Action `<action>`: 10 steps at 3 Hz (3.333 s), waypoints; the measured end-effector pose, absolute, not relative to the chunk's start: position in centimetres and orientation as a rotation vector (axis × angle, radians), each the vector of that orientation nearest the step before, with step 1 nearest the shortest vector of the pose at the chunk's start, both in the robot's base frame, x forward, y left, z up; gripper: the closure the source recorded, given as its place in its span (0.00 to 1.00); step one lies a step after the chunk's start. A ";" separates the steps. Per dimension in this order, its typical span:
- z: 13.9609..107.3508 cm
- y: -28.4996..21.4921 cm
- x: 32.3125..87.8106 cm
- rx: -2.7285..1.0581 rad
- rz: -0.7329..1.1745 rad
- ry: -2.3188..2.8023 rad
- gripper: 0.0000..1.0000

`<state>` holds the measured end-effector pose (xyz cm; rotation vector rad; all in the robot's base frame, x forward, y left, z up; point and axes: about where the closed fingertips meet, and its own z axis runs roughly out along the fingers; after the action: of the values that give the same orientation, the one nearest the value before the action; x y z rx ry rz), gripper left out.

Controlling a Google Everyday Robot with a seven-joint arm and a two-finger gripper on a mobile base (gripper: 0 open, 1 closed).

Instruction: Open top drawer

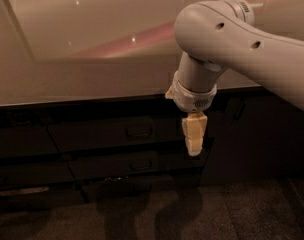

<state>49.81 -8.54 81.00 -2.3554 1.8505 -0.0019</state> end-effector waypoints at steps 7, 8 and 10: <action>76.0 -9.6 51.7 -2.405 0.178 1.719 0.00; 75.8 -9.4 51.7 -2.402 0.304 1.600 0.00; 75.6 -8.9 51.6 -2.400 0.441 1.433 0.00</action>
Offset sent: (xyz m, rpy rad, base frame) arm -0.0025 0.0015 0.0006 -0.0154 -0.0475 0.0278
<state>51.63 -8.89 75.55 -2.3998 1.4331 0.4410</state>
